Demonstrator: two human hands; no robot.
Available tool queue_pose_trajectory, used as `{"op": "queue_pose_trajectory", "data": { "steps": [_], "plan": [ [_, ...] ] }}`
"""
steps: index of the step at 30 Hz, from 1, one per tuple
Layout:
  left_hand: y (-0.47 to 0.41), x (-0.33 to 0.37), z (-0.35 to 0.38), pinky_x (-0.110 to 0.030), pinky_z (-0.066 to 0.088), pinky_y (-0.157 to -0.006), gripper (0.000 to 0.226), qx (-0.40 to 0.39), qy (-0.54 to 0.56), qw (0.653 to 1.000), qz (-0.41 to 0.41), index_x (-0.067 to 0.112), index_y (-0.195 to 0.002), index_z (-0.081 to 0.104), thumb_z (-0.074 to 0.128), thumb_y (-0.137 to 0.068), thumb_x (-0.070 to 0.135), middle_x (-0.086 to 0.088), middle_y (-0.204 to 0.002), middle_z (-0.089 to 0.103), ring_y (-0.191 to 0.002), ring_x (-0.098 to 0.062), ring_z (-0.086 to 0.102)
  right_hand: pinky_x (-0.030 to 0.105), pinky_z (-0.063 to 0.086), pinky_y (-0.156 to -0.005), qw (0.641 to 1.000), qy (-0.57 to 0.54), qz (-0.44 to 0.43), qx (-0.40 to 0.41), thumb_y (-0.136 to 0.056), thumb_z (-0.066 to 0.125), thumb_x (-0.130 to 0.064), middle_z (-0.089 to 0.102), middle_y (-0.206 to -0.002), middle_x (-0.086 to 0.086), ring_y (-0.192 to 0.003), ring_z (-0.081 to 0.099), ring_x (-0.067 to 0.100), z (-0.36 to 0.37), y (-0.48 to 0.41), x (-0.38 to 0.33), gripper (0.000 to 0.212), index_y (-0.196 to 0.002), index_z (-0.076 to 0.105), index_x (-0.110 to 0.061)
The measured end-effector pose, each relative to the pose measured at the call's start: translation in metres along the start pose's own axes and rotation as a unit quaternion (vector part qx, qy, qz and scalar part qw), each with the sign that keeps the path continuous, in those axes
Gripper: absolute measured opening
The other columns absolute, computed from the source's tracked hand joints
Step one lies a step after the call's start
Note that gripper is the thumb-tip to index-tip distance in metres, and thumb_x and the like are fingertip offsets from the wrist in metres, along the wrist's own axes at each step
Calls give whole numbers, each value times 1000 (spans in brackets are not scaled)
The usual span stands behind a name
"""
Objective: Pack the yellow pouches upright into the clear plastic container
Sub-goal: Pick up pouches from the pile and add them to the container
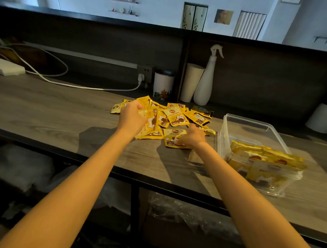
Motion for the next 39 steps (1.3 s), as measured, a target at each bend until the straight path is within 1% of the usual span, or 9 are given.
{"op": "queue_pose_trajectory", "data": {
  "steps": [8, 11, 12, 14, 18, 22, 31, 35, 39],
  "plan": [
    [-2, -9, -7, -44, 55, -82, 33, -35, 84, 993, -69, 4, -106, 62, 66, -74, -2, -16, -104, 63, -92, -27, 61, 43, 23, -112, 998, -26, 64, 7, -73, 72, -49, 34, -146, 17, -138, 26, 33, 4, 5, -6, 72, -129, 46, -12],
    [-3, -10, -10, -38, 48, -64, 9, -17, 90, 994, -52, 3, -77, 60, 67, -72, 0, -13, -75, 59, -73, -25, 55, 39, 34, -104, 990, -122, 65, 13, -76, 76, -29, 52, -129, 13, -127, 43, 29, 4, 4, -6, 55, -120, 51, -6],
    [-4, -10, -10, -35, 43, -60, 14, -12, 95, 994, -48, 6, -68, 56, 68, -73, 1, -9, -68, 56, -70, -23, 52, 37, 39, -98, 986, -155, 60, 8, -79, 74, -21, 56, -118, 12, -118, 49, 27, 4, 5, -7, 44, -113, 53, -3],
    [-3, -9, -9, -34, 42, -62, 15, -11, 111, 993, -30, 7, -66, 58, 70, -76, 6, -8, -67, 57, -70, -21, 53, 34, 45, -87, 982, -181, 53, 14, -81, 71, -15, 58, -108, 10, -107, 55, 24, 1, 6, -10, 30, -103, 54, -2],
    [-1, 1, -6, -33, 33, -58, 22, -6, 112, 993, 19, -3, -72, 61, 66, -82, 16, -14, -65, 51, -61, -20, 43, 36, 47, -91, 970, -233, 47, 43, -84, 65, -8, 59, -124, 10, -117, 55, 28, -12, 8, -16, 42, -124, 54, -10],
    [-1, 18, -4, -28, 23, -51, 37, 7, 82, 995, 63, 10, -53, 42, 57, -86, 17, -3, -50, 36, -49, -13, 31, 39, 53, -79, 957, -274, 6, 100, -81, 61, -7, 65, -96, 12, -95, 63, 26, -39, 10, -17, 12, -92, 64, -5],
    [10, 89, 15, -33, 26, -55, 39, -30, 23, 987, 159, 10, -52, 38, 48, -90, 17, -3, -52, 35, -58, -22, 36, 43, 52, -93, 909, -394, -33, 132, -78, 55, 11, 65, -112, 9, -109, 60, 26, -115, 39, 13, 38, -107, 58, -13],
    [21, 124, 35, -30, 26, -63, 45, -67, 23, 978, 197, 15, -47, 37, 51, -90, 19, -2, -49, 32, -61, -23, 34, 36, 54, -86, 885, -448, -36, 118, -85, 56, 2, 66, -103, 6, -101, 63, 21, -147, 56, 43, 22, -98, 58, -15],
    [32, 157, 61, -30, 28, -64, 33, -92, 33, 967, 234, -1, -66, 64, 56, -89, 21, -6, -53, 41, -65, -23, 39, 35, 57, -80, 854, -502, -29, 133, -92, 56, -20, 69, -97, 5, -90, 68, 19, -170, 64, 77, 6, -92, 59, -15]
  ]
}}
Point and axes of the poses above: each hand's wrist, its own y-axis away from the middle knuckle, its own z-axis out of the palm, x = y × z, the point moved 2 cm from there along -y, towards the middle knuckle
